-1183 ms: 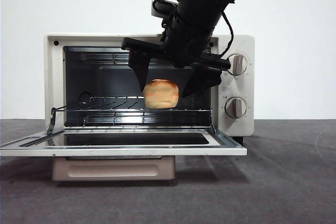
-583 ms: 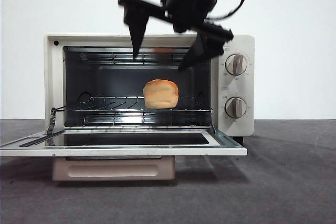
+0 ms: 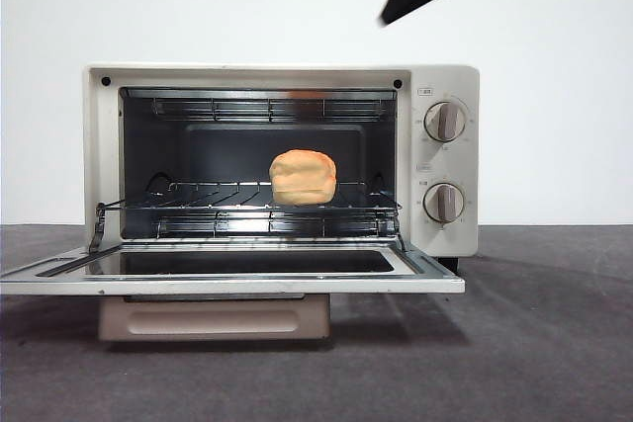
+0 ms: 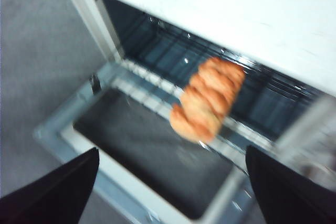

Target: The left arm flap open the oven, the right arm pick bread and place it into oven, the left arm flap close the oven

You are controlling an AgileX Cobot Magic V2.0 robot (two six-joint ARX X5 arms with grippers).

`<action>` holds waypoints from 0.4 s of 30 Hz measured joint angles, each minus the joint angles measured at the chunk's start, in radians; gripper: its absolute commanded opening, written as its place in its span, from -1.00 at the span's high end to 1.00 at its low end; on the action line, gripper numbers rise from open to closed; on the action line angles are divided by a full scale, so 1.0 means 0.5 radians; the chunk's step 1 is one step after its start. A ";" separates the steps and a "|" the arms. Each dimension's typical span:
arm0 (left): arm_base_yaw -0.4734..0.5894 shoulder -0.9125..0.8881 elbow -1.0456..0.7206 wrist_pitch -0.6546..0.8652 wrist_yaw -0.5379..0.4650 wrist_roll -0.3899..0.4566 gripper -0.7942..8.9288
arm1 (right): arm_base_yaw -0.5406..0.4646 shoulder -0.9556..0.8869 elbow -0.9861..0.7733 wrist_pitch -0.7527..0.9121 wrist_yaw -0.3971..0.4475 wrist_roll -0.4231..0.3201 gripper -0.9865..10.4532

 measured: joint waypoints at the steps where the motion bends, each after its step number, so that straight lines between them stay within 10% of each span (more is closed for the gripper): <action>1: 0.000 0.000 0.000 0.012 0.000 0.000 0.80 | -0.001 -0.053 0.000 -0.084 0.000 -0.040 0.06; 12: 0.000 0.000 0.000 0.031 0.000 -0.001 0.80 | 0.000 -0.568 -0.362 -0.159 -0.223 -0.153 0.06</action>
